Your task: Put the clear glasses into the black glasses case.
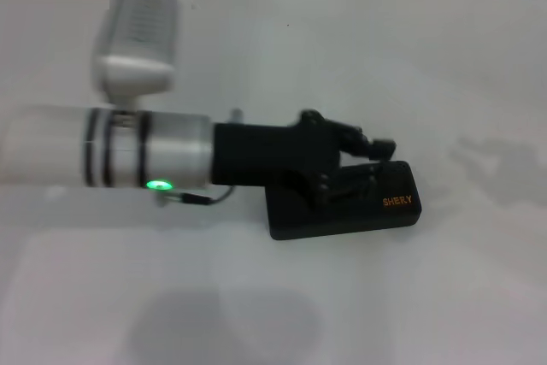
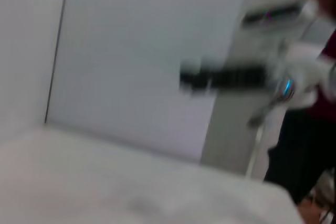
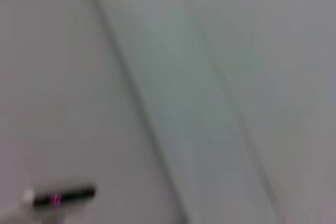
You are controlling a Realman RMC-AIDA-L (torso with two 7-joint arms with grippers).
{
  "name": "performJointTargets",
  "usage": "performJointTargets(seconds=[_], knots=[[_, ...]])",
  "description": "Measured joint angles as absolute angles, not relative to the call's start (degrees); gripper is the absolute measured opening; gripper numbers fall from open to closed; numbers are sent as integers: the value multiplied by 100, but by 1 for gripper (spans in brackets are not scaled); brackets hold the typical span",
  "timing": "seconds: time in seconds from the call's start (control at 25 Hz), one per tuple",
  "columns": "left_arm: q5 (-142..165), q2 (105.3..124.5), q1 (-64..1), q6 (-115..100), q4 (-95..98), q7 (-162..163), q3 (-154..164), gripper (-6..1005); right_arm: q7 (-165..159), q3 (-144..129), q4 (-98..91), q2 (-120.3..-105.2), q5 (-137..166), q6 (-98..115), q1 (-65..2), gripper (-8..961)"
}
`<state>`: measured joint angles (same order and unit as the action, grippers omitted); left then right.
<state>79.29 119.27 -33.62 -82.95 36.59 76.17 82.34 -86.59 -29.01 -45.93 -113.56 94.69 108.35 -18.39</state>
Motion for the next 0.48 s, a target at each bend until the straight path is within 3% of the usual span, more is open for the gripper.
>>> performJointTargets(seconds=[0.32, 0.48], knots=[[7764, 11957, -2310, -9746, 4449, 6977, 6972, 343, -7018, -3681, -3858, -11537, 9586, 11547, -1899, 267], [7856, 11879, -2193, -10058, 4390, 6996, 6920, 448, -6929, -4135, -3527, -11541, 9559, 11487, -2123, 403]])
